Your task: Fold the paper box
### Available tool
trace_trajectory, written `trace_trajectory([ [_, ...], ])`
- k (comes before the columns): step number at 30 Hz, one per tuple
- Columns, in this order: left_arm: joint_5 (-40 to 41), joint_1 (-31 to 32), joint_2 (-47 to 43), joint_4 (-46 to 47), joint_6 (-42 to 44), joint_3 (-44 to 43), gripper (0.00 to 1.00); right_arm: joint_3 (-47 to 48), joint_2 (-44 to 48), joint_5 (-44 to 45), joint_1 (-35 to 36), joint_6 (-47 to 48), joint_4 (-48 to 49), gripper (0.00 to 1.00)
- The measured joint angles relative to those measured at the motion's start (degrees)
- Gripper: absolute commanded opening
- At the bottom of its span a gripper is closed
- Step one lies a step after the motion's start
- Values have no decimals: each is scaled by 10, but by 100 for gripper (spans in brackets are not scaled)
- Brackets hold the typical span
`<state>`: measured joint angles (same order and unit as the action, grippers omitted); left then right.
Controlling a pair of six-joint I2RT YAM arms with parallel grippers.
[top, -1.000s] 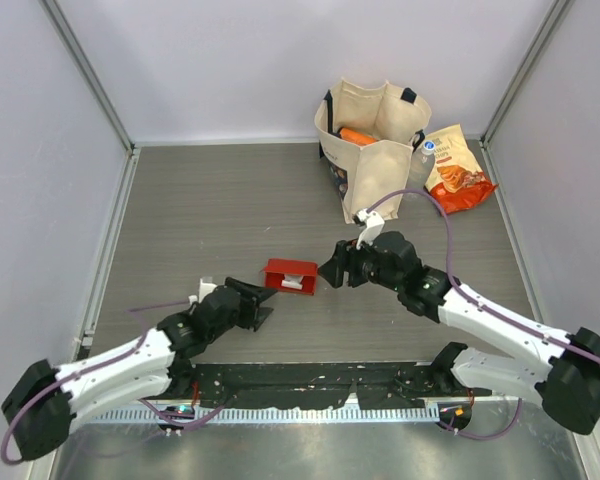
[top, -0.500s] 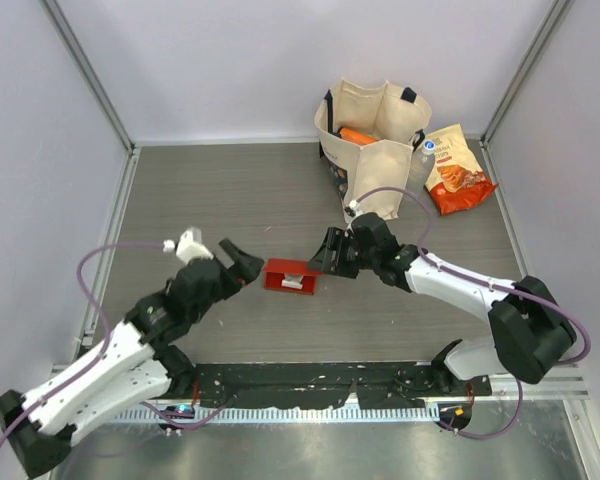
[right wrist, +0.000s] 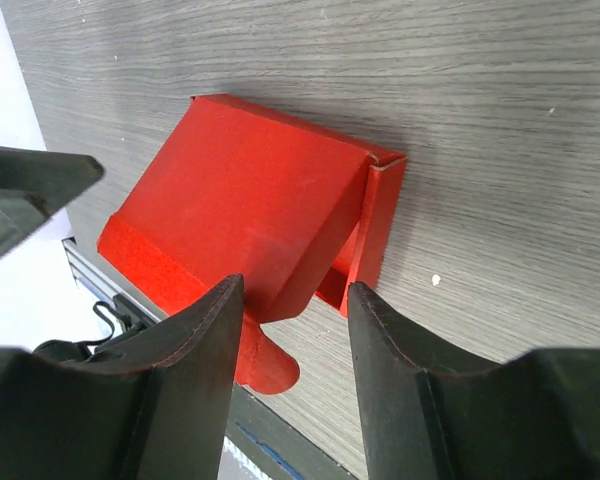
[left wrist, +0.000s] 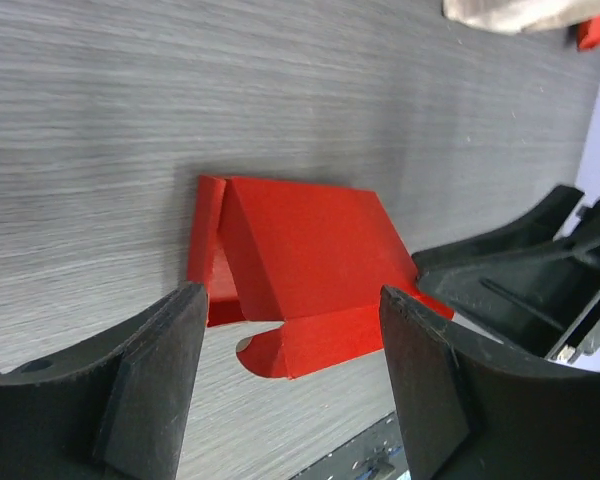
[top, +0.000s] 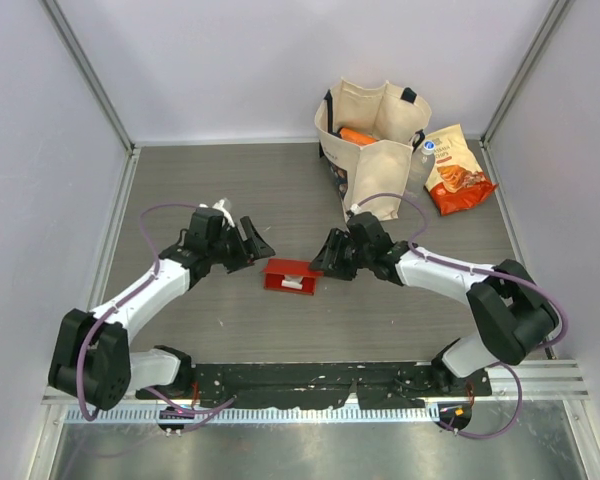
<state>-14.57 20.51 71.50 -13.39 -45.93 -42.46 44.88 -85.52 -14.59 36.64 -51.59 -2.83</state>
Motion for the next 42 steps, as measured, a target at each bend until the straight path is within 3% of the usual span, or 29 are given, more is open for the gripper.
trace_trajectory([
  [6, -57, 2, 0, 72, 5, 65, 60, -6, -18, -17, 2, -6, 29, 50],
  [15, -82, 23, 29, 108, 10, 121, 46, -37, -31, -19, 4, 0, 50, 50],
  [29, -82, 24, 59, 112, 11, 141, 41, -62, -57, -40, 4, 80, 120, 49],
  [33, -85, 24, 69, 115, 12, 139, 38, -62, -67, -46, 4, 99, 144, 35],
  [38, -81, 24, 61, 115, 10, 138, 49, -65, -81, -51, 4, 107, 169, 20],
  [42, -58, 24, 11, 99, 10, 138, 72, -85, -81, -59, -2, 101, 213, 14],
])
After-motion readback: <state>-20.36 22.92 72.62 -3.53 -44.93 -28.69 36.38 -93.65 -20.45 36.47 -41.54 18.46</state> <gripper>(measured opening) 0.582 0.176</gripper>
